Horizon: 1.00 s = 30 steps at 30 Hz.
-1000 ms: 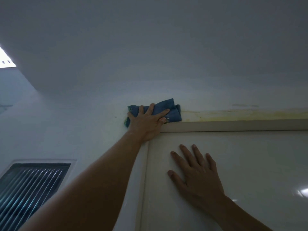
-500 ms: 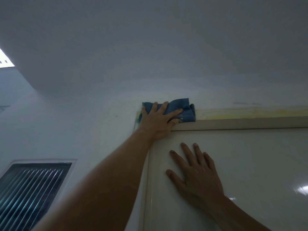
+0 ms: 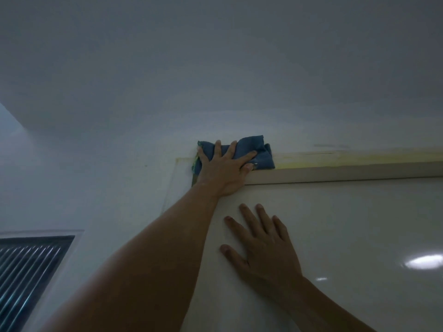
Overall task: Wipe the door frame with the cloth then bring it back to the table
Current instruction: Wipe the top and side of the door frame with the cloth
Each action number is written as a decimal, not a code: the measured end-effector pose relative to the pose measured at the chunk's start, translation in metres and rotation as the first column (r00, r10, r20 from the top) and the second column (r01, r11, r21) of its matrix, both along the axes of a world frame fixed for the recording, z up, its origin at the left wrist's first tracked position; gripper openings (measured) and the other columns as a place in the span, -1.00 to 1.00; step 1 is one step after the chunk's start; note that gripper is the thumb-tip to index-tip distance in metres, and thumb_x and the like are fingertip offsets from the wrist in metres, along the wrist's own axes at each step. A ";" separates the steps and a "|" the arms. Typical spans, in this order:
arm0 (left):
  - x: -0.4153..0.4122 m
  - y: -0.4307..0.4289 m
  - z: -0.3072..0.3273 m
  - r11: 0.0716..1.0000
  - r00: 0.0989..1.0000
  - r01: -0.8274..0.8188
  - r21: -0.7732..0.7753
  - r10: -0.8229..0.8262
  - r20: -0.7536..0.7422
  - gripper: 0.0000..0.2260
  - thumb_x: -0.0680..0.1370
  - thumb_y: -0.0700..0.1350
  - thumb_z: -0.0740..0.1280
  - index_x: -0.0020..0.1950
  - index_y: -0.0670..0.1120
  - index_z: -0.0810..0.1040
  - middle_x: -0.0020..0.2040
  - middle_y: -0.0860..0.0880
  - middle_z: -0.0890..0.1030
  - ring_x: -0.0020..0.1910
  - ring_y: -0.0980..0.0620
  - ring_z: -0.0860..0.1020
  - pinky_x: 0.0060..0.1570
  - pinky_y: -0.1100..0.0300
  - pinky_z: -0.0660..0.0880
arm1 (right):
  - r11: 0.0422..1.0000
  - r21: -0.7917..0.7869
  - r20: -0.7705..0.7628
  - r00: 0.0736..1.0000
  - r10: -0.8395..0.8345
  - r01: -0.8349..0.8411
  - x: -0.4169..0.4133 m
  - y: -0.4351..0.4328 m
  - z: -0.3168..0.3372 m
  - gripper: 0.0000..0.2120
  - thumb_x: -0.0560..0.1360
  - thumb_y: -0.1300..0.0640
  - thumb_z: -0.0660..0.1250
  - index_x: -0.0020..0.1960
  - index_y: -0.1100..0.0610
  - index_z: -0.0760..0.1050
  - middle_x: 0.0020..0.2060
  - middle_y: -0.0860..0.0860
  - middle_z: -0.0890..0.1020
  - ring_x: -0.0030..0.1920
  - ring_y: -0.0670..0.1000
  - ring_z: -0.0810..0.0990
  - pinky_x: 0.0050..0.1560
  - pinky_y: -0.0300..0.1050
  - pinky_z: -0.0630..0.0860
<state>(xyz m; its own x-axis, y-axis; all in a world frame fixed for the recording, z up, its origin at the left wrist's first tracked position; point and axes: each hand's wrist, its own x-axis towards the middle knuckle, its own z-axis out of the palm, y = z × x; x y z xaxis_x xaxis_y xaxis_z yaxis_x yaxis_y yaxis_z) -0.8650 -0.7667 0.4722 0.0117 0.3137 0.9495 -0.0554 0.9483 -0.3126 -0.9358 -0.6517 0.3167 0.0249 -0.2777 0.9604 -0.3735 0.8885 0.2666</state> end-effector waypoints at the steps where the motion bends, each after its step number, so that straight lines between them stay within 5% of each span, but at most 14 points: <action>1: -0.001 0.004 0.001 1.000 1.000 0.000 -0.024 0.000 -0.002 -0.57 0.62 0.24 -0.16 0.51 0.35 -0.03 0.60 0.00 -0.04 0.55 -0.23 -0.14 0.35 -0.45 -0.24 | 1.000 0.000 -0.004 1.000 0.004 -0.004 0.000 0.004 -0.001 -0.38 0.55 -0.43 -0.16 0.56 -0.32 -0.10 0.60 -0.19 -0.19 0.60 0.02 -0.29 0.54 0.08 -0.29; 10: -0.001 -0.048 0.001 1.000 1.000 -0.010 0.004 0.011 -0.029 -0.59 0.62 0.24 -0.16 0.49 0.39 -0.05 0.60 0.04 -0.04 0.56 -0.12 -0.11 0.41 -0.36 -0.23 | 1.000 -0.027 0.017 1.000 0.000 0.001 -0.001 0.033 0.002 -0.35 0.52 -0.46 -0.18 0.57 -0.32 -0.11 0.60 -0.22 -0.15 0.59 -0.01 -0.30 0.56 0.10 -0.26; 15: -0.003 -0.035 -0.008 0.996 0.985 -0.056 0.068 0.066 -0.162 -0.58 0.63 0.21 -0.12 0.51 0.34 0.01 0.60 -0.05 -0.11 0.56 -0.12 -0.15 0.42 -0.30 -0.30 | 0.999 -0.033 0.013 1.000 -0.011 0.011 -0.001 0.043 0.002 -0.34 0.52 -0.47 -0.18 0.57 -0.31 -0.10 0.61 -0.22 -0.14 0.59 -0.03 -0.29 0.57 0.11 -0.24; 20: -0.011 -0.011 -0.017 0.974 0.989 0.095 0.205 -0.068 -0.135 -0.58 0.64 0.18 -0.09 0.51 0.32 0.02 0.58 -0.13 0.04 0.55 -0.17 -0.03 0.37 -0.42 -0.14 | 1.000 -0.019 0.021 1.000 -0.003 0.004 -0.003 0.048 0.003 -0.33 0.51 -0.47 -0.18 0.58 -0.30 -0.10 0.61 -0.20 -0.14 0.59 -0.03 -0.30 0.57 0.12 -0.26; 30: -0.014 0.068 -0.011 0.997 0.997 0.071 -0.031 -0.071 -0.023 -0.58 0.65 0.19 -0.10 0.52 0.32 0.03 0.59 -0.11 -0.01 0.55 -0.19 -0.06 0.38 -0.44 -0.15 | 0.999 -0.011 0.019 0.999 -0.047 0.047 -0.002 0.049 0.005 -0.33 0.53 -0.46 -0.18 0.58 -0.28 -0.13 0.61 -0.21 -0.17 0.60 -0.01 -0.27 0.57 0.13 -0.21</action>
<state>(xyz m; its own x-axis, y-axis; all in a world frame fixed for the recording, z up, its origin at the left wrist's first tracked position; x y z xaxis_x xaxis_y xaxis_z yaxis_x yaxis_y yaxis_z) -0.8794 -0.6991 0.4611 0.0577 0.3395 0.9388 0.0037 0.9403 -0.3403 -0.9378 -0.6026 0.3216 -0.0055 -0.2673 0.9636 -0.3358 0.9081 0.2500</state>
